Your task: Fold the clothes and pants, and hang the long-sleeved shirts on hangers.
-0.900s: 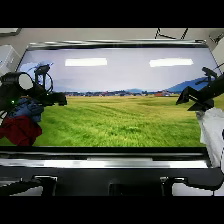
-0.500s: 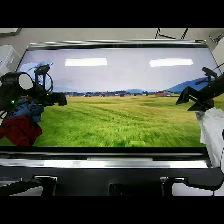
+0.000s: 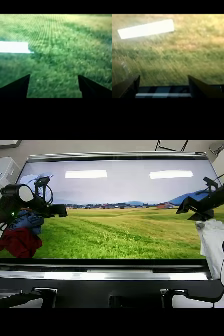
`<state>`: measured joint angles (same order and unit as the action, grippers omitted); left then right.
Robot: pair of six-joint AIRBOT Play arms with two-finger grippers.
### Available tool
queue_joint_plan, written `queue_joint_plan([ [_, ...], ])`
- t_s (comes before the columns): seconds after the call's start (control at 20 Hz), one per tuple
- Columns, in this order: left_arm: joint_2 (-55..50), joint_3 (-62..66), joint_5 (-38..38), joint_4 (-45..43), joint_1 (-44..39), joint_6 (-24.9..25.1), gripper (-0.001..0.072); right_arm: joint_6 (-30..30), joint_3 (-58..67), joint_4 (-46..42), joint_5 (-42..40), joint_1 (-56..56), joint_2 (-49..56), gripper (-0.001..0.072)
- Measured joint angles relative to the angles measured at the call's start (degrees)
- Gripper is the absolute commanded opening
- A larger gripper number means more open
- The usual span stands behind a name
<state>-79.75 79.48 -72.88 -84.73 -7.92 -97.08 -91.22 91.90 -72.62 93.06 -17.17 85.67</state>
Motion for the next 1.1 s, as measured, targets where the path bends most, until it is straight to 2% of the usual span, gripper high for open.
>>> queue_joint_plan([
  [0.2,0.0,0.4,4.5,1.0,0.1,-0.6,0.0715,0.0,0.0,-0.7,-5.5,0.0,0.0,0.0671],
  [0.35,0.0,3.9,1.8,-2.1,3.5,-3.0,0.0716,0.0,0.0,-1.2,-8.8,0.0,0.0,0.0671],
  [0.55,1.6,6.8,-9.2,-7.1,17.5,-5.8,0.0717,0.0,0.0,-2.0,-9.5,0.0,0.1,0.0670],
  [0.65,3.4,4.3,-11.2,-7.9,25.6,-6.6,0.0717,0.0,0.0,-2.2,-8.6,0.0,0.1,0.0670],
  [0.85,5.3,-5.2,-6.2,-4.3,37.3,-6.6,0.0718,0.0,0.0,-1.9,-5.5,0.0,0.1,0.0671],
  [1.1,2.6,-13.9,5.1,-1.6,42.6,-5.4,0.0718,-0.1,0.0,0.5,-1.2,0.0,0.1,0.0671],
])
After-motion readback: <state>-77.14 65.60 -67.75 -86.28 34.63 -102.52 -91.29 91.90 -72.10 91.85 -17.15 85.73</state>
